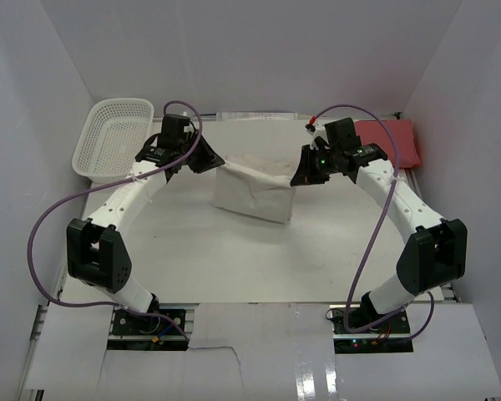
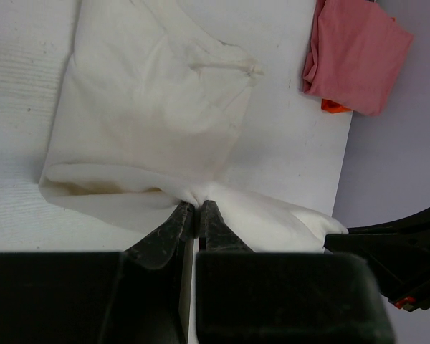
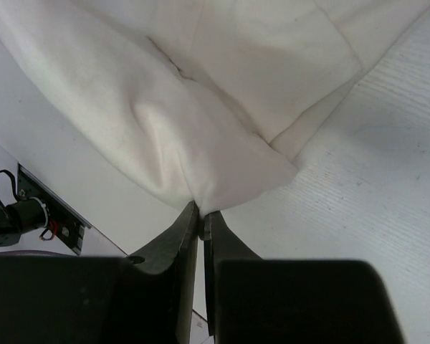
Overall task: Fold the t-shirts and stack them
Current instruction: Fold the long partially folded tshirt into a neat square
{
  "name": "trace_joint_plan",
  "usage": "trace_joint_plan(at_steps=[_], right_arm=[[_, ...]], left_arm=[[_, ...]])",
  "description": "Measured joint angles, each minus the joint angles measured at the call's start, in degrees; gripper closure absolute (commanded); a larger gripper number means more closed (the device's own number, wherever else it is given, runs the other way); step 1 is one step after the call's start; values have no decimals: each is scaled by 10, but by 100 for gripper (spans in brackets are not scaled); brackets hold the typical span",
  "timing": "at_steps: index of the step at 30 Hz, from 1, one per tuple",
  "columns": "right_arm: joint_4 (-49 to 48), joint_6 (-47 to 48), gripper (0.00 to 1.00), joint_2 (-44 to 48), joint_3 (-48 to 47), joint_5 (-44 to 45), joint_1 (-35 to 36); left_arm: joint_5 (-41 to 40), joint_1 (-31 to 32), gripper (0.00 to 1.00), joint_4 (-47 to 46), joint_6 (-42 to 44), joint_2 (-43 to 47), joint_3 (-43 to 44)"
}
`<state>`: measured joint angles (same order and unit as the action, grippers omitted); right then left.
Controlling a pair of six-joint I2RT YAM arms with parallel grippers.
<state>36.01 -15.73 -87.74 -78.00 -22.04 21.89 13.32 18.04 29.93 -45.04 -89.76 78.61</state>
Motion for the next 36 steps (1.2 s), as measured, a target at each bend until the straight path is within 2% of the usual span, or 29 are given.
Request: trace_joint_plan(at_steps=[14, 36], right_arm=[[-2, 17, 92, -94, -75, -13, -28], [-23, 27, 92, -243, -189, -49, -81]], left_arm=[[1, -8, 100, -24, 0, -120, 89], [10, -9, 100, -109, -20, -243, 139]])
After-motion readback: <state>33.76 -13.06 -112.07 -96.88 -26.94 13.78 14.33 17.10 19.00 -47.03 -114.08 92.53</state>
